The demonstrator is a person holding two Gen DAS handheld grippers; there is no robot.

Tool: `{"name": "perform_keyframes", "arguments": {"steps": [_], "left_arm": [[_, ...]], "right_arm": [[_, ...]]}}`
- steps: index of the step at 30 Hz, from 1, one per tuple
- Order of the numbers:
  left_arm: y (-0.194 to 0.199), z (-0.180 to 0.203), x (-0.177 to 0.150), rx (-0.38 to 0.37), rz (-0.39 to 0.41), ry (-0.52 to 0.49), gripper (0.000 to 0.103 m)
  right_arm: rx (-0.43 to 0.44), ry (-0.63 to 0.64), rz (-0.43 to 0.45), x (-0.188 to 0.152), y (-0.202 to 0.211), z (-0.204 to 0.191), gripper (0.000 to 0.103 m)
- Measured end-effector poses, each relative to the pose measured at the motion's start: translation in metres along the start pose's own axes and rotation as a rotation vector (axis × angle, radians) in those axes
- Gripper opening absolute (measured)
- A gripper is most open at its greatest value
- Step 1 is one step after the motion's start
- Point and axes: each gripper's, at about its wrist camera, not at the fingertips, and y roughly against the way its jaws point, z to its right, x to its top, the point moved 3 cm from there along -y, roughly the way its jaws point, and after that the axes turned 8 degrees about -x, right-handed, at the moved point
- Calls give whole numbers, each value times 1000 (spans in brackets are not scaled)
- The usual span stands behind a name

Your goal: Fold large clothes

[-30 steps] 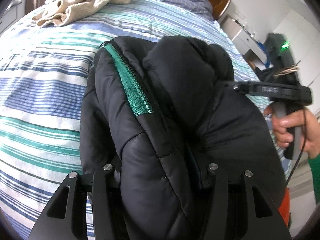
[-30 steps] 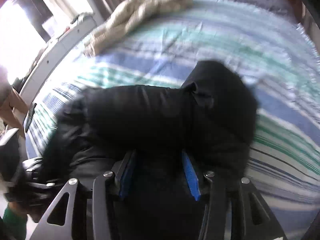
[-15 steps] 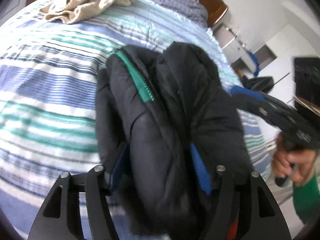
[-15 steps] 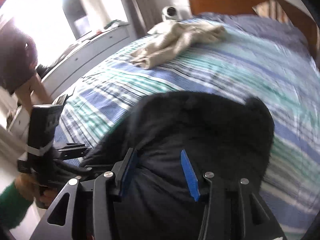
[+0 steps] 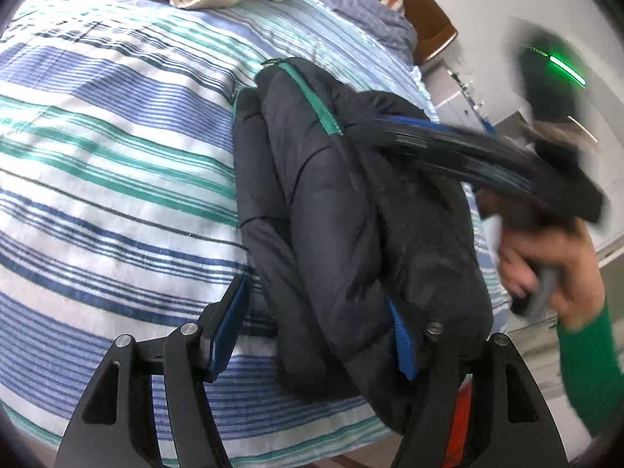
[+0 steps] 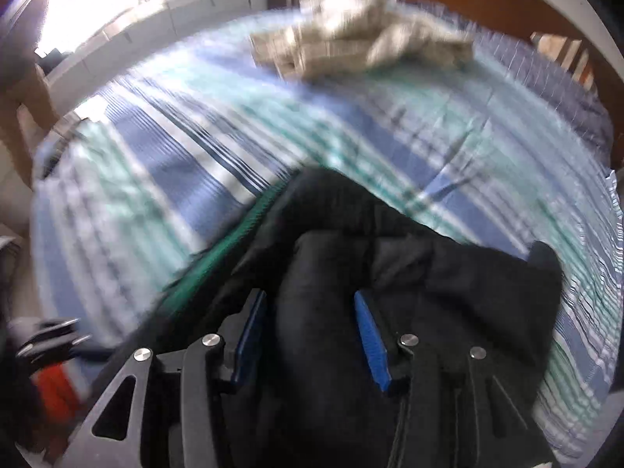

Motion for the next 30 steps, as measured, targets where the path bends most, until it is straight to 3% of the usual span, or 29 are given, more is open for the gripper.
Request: {"name": "perform_keyframes", "arguments": {"steps": [2, 4, 5, 7, 10, 13, 14, 16, 20, 24, 27, 30], "left_arm": [[9, -4, -1, -21, 16, 7, 69], [18, -7, -4, -25, 34, 0, 75], [21, -8, -3, -19, 47, -8, 77], [24, -12, -3, 19, 69, -24, 86], [33, -37, 4, 69, 124, 45, 86], [49, -58, 4, 11, 185, 160, 88], [49, -61, 9, -47, 188, 168, 90], [35, -54, 22, -158, 129, 125, 96], [-11, -54, 48, -318, -68, 95, 96], [-37, -65, 63, -482, -122, 157, 96], [-56, -59, 74, -526, -183, 149, 99], [-73, -48, 86, -480, -242, 121, 101]], "right_arm": [[152, -47, 82, -28, 45, -8, 48], [329, -98, 119, -59, 58, -18, 48], [379, -127, 98, -72, 48, -23, 48], [352, -162, 31, -97, 13, -34, 48], [328, -203, 74, -109, -5, -37, 45], [330, -239, 72, -106, -7, -34, 45], [322, -223, 77, -107, -7, -36, 44], [295, -193, 92, -110, -6, -42, 44], [284, -190, 108, -110, -7, -41, 44], [283, -185, 120, -111, -6, -38, 44], [263, -180, 119, -112, -8, -41, 44], [250, -186, 116, -110, -12, -42, 44]]}}
